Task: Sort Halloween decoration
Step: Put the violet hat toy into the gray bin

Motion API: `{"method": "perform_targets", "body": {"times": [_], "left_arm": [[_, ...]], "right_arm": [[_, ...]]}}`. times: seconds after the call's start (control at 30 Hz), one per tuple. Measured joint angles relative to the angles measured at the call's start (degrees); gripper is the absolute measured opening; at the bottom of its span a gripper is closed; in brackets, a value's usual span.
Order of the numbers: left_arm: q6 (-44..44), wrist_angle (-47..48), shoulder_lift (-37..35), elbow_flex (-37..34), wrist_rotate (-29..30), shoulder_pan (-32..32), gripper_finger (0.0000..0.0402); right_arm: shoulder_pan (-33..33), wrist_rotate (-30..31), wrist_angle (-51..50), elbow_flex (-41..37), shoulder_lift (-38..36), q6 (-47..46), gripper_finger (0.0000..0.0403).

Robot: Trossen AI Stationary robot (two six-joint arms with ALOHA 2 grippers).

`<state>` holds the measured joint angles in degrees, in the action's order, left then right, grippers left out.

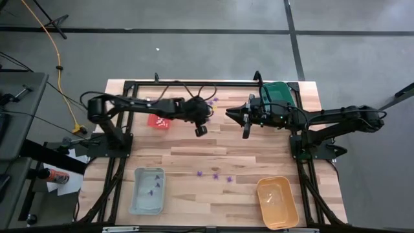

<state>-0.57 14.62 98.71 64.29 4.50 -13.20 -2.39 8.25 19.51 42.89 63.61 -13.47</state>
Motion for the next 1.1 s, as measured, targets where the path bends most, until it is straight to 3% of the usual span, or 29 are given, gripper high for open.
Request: {"method": "perform_targets", "body": {"times": [0.27, 0.47, 0.8, 1.1], "left_arm": [[-5.35, -3.75, 7.03, -0.02, -3.62, -3.64, 0.0125], [-6.58, -6.41, 10.67, -0.02, -11.11, -5.63, 0.014], [-12.13, -7.93, 12.71, -0.02, -5.62, -5.81, 0.0136], [-15.6, -8.06, 12.55, -0.26, -5.06, -5.91, 0.0136]], "right_arm": [[0.0, 0.11, -0.62, 0.0, 0.02, -1.27, 0.0064], [0.0, 0.09, -1.4, 0.0, 0.01, -1.27, 0.0064], [0.0, 0.07, -3.98, 0.0, 0.02, -2.12, 0.0064], [0.0, -0.09, -4.39, 0.0, 0.02, -2.11, 0.0064]]}}
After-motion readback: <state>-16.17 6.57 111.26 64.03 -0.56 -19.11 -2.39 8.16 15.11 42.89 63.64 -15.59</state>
